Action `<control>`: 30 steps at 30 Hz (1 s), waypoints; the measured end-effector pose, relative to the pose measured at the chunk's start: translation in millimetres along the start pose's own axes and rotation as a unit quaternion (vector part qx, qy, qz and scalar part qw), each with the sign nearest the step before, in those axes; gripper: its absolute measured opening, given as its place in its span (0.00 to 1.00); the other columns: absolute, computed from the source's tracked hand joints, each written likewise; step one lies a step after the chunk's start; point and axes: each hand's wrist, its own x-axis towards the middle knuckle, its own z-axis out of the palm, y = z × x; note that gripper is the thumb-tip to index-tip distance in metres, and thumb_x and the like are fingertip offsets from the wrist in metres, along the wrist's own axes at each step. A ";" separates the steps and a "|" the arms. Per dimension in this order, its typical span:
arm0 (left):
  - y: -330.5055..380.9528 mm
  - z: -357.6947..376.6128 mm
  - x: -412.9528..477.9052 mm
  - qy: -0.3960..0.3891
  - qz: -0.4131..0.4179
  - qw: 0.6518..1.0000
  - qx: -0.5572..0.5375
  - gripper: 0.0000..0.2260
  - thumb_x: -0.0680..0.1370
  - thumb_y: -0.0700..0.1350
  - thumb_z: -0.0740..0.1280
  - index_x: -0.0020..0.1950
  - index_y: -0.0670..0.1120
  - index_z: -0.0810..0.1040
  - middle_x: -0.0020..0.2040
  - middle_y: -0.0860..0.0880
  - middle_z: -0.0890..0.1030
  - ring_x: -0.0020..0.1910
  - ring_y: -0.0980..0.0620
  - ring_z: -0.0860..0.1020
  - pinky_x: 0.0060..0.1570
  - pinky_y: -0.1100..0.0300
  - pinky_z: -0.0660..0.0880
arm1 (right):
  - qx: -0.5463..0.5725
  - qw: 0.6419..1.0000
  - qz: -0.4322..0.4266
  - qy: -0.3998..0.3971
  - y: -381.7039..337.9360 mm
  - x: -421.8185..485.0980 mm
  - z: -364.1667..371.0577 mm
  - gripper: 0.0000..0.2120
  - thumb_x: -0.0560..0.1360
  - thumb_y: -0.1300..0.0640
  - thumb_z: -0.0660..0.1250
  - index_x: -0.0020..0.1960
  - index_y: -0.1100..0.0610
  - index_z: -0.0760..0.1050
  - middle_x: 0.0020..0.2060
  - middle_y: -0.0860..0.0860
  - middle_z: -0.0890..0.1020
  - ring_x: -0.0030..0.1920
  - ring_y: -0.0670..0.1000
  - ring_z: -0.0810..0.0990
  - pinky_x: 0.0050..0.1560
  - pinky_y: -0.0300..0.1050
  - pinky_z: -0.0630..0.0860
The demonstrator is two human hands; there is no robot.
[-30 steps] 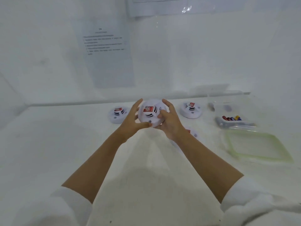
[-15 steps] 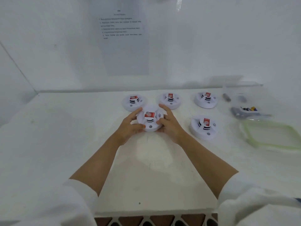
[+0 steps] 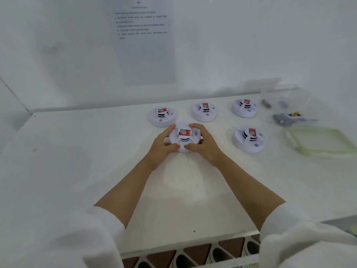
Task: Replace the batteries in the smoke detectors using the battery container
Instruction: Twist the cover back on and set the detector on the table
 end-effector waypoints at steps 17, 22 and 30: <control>-4.8 6.1 0.9 0.028 0.024 0.999 0.039 0.28 0.75 0.32 0.65 0.73 0.46 0.63 0.69 0.45 0.70 0.59 0.49 0.74 0.49 0.67 0.77 | -0.027 0.999 -0.026 0.020 8.5 0.5 0.5 0.26 0.69 0.72 0.69 0.64 0.60 0.67 0.58 0.50 0.73 0.53 0.44 0.75 0.46 0.32 0.76; -6.9 6.1 1.5 0.030 0.027 0.998 0.041 0.29 0.75 0.32 0.65 0.73 0.46 0.62 0.70 0.45 0.69 0.60 0.48 0.74 0.50 0.65 0.77 | -0.041 0.998 -0.037 0.022 11.3 1.3 0.1 0.26 0.69 0.71 0.69 0.64 0.60 0.67 0.58 0.49 0.73 0.53 0.44 0.75 0.48 0.33 0.77; -10.1 7.0 3.7 0.038 0.029 0.997 0.055 0.28 0.75 0.34 0.65 0.73 0.48 0.62 0.71 0.46 0.68 0.62 0.48 0.73 0.52 0.62 0.76 | -0.055 0.997 -0.044 0.027 14.5 2.7 0.6 0.26 0.70 0.70 0.69 0.65 0.60 0.66 0.59 0.49 0.72 0.55 0.44 0.74 0.51 0.33 0.77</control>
